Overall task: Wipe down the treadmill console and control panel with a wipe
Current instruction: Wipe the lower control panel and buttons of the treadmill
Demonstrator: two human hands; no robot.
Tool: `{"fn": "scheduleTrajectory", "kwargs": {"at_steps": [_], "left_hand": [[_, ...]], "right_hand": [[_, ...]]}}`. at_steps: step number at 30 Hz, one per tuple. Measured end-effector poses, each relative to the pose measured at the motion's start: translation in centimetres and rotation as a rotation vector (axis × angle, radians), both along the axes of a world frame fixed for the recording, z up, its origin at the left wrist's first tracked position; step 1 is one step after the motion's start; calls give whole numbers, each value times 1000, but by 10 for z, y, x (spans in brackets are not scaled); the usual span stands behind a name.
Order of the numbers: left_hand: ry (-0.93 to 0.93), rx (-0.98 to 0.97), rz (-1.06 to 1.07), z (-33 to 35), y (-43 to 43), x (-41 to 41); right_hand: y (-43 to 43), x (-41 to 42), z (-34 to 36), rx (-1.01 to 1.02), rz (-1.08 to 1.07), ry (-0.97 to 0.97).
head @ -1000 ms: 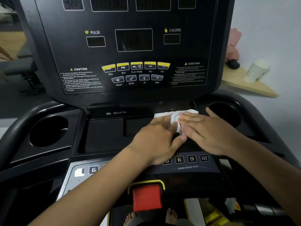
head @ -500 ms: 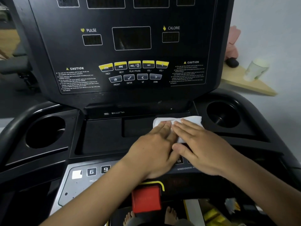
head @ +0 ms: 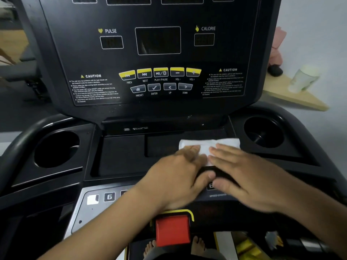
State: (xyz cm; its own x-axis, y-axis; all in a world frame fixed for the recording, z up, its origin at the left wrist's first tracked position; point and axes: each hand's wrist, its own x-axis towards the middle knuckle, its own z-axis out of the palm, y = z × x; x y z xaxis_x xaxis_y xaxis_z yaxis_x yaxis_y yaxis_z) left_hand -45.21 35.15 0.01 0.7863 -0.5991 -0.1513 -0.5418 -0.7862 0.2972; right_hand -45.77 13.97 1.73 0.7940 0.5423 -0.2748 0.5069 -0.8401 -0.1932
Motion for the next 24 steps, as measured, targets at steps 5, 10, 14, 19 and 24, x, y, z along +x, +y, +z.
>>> {"fn": "scheduleTrajectory", "kwargs": {"at_steps": [5,10,14,19,24], "left_hand": [[-19,26,51,2,-5,7],[-73,84,17,4,-6,14],[-17,26,28,4,2,-15],[-5,34,71,-6,-16,22],[-65,1,18,-2,-5,-4]], "right_hand": [[5,9,-4,23,-40,35],[4,16,-3,-124,6,-116],[1,-8,-4,-95,18,-49],[-1,25,-11,-81,-21,-108],[2,1,-5,-73,14,-96]]}}
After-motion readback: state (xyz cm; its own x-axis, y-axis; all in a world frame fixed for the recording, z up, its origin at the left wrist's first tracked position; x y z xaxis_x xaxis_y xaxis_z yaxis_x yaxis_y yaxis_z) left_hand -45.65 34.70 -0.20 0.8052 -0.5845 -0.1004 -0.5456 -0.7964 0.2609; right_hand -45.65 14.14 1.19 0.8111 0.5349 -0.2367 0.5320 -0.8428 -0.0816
